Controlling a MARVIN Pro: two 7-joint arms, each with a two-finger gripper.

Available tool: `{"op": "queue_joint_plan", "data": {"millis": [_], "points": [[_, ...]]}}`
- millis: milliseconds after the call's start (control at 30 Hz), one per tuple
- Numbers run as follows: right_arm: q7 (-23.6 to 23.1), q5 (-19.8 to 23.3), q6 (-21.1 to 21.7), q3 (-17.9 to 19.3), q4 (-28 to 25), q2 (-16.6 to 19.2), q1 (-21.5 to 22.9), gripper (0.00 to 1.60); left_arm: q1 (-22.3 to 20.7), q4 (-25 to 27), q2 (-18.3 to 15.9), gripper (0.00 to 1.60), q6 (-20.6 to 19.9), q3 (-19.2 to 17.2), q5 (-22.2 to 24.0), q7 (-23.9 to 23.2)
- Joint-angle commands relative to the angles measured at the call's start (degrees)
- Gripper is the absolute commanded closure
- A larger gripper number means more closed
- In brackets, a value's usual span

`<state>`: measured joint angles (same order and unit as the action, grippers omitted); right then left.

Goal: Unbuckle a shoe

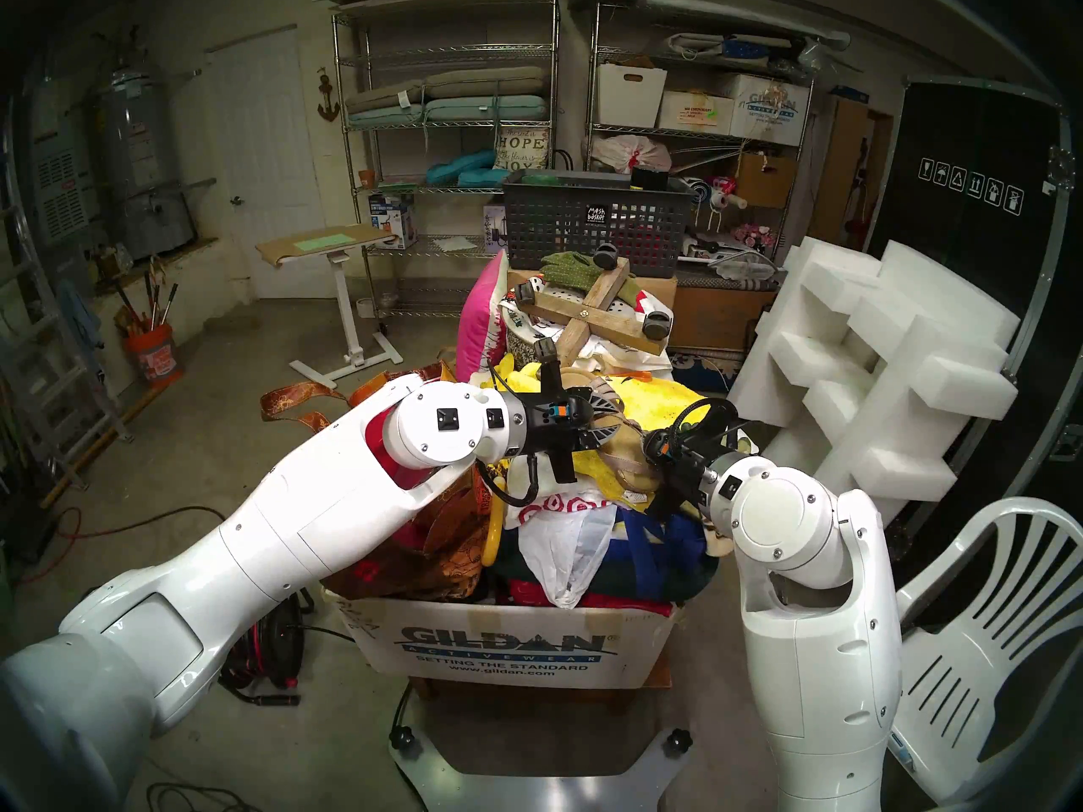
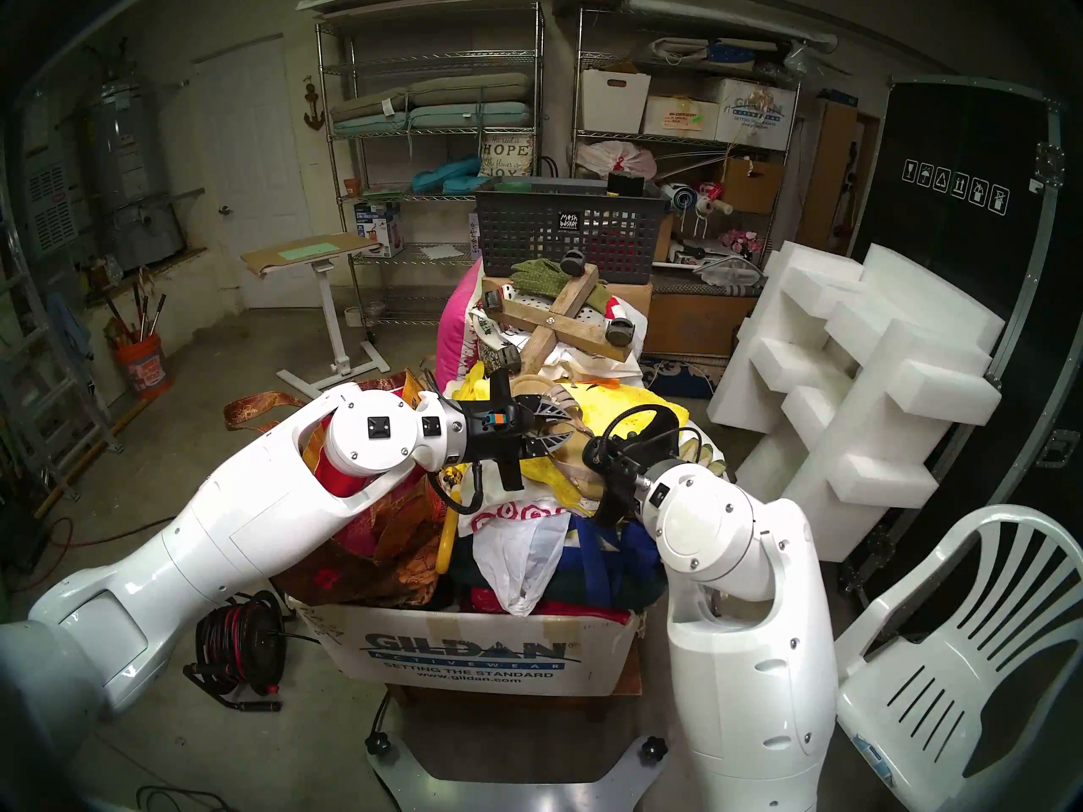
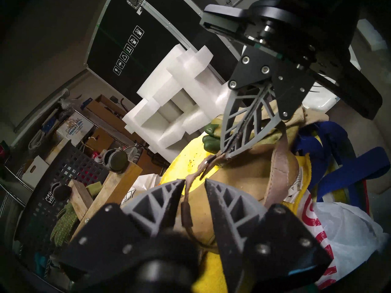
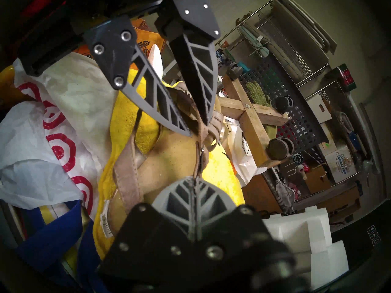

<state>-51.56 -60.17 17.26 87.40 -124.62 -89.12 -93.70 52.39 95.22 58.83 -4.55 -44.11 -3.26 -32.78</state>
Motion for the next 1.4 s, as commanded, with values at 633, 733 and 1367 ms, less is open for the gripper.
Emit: {"op": "queue_joint_plan", "data": {"millis": [633, 733, 1367], "points": [[-0.25, 1.13, -0.33, 0.04, -2.97, -0.32, -0.93, 1.60, -2.08, -1.51, 2.02, 0.93, 1.30, 0.46, -0.90, -3.26], [-0.30, 1.22, -0.37, 0.09, -3.01, -0.30, -0.94, 1.60, -1.80, -1.82, 2.06, 0.91, 1.26, 0.48, -1.20, -2.79], [-0.63, 1.02, -0.19, 0.00, -2.43, -0.16, -0.61, 1.60, -1.86, -0.86, 1.68, 0.85, 0.83, -0.14, -1.52, -1.81]]}}
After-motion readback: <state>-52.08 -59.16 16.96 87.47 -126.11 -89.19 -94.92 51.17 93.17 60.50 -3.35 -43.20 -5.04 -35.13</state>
